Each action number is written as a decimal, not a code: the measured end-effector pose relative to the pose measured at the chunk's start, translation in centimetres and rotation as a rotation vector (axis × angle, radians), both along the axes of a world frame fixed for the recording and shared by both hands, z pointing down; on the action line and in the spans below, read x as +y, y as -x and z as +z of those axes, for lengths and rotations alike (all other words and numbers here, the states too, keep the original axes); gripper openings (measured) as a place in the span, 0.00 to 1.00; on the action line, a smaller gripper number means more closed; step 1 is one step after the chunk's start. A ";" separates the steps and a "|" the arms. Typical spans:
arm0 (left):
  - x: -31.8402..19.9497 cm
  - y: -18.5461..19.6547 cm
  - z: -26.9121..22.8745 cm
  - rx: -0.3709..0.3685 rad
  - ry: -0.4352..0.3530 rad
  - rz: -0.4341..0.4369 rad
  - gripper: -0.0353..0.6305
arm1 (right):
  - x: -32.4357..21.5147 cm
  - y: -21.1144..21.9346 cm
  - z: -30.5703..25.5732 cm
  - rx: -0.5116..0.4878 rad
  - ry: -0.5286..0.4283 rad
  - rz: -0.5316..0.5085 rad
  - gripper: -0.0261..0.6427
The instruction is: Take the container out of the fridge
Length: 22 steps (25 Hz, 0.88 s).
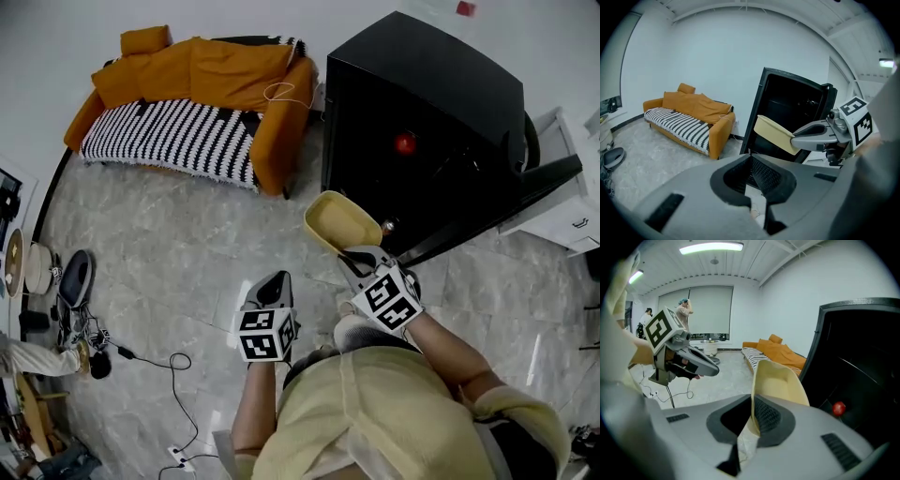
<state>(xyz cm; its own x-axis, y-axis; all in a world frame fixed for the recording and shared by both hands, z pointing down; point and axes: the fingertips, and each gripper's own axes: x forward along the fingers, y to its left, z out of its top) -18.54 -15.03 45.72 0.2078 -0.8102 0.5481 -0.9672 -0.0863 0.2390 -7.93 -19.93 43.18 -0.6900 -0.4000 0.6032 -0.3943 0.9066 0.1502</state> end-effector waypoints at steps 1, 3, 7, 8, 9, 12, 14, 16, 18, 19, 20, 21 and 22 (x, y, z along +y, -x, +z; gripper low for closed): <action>0.2 -0.1 -0.2 -0.003 -0.002 0.002 0.09 | 0.4 0.0 -0.2 0.001 0.002 -0.013 0.10; 0.7 0.1 -0.4 -0.013 -0.003 0.000 0.09 | 1.2 0.2 -0.4 0.002 0.011 -0.040 0.10; 1.2 1.0 -1.1 -0.023 -0.019 -0.032 0.09 | 2.5 0.8 -1.0 0.004 0.008 -0.100 0.10; 1.4 1.2 -1.2 -0.025 -0.023 -0.039 0.09 | 2.8 0.8 -1.0 0.005 0.006 -0.112 0.10; 1.5 1.3 -1.3 -0.031 -0.025 -0.044 0.09 | 3.1 0.8 -1.1 0.005 0.005 -0.122 0.10; 2.0 1.8 -1.5 -0.058 -0.028 -0.053 0.09 | 3.8 1.1 -1.2 -0.002 0.006 -0.147 0.10; 2.3 2.2 -1.6 -0.063 -0.032 -0.068 0.09 | 4.1 1.3 -1.4 -0.009 0.009 -0.159 0.10; 2.5 2.7 -1.8 -0.068 -0.038 -0.091 0.09 | 4.4 1.5 -1.6 -0.017 0.010 -0.168 0.10; 2.6 2.9 -1.9 -0.074 -0.042 -0.106 0.09 | 4.7 1.7 -1.6 -0.021 0.012 -0.176 0.10; 2.7 2.9 -1.9 -0.074 -0.042 -0.108 0.09 | 4.8 1.7 -1.6 -0.020 0.014 -0.181 0.10; 2.8 2.9 -1.9 -0.074 -0.042 -0.108 0.09 | 5.0 1.7 -1.5 -0.018 0.016 -0.186 0.10; 2.9 2.9 -1.9 -0.073 -0.041 -0.108 0.09 | 5.2 1.8 -1.5 -0.016 0.019 -0.191 0.10; 3.0 3.0 -1.9 -0.072 -0.040 -0.108 0.09 | 5.3 1.9 -1.4 -0.014 0.021 -0.195 0.10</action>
